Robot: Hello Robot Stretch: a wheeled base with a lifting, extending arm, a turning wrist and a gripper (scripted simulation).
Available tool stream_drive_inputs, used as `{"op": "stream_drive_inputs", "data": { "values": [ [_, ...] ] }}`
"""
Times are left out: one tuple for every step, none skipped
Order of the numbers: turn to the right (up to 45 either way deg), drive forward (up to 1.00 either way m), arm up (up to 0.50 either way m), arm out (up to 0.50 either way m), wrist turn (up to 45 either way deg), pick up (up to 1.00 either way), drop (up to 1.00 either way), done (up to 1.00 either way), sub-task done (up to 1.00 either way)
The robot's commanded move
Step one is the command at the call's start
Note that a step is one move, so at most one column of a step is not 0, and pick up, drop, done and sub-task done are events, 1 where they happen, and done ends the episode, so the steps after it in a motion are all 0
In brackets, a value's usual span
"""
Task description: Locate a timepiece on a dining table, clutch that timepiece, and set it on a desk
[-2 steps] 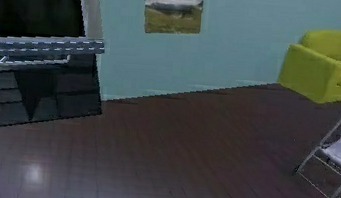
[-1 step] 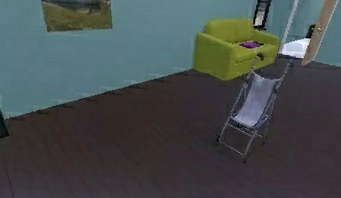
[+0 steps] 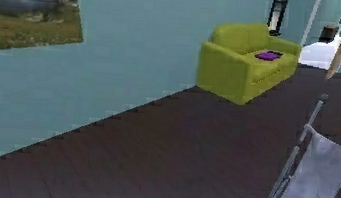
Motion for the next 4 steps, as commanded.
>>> {"op": "stream_drive_inputs", "data": {
  "values": [
    [3.0,0.0,0.0,0.0,0.0,0.0,0.0,0.0,0.0],
    [0.0,0.55,0.0,0.0,0.0,0.0,0.0,0.0,0.0],
    [0.0,0.3,0.0,0.0,0.0,0.0,0.0,0.0,0.0],
    [-36.0,0.0,0.0,0.0,0.0,0.0,0.0,0.0,0.0]
  ]
}}
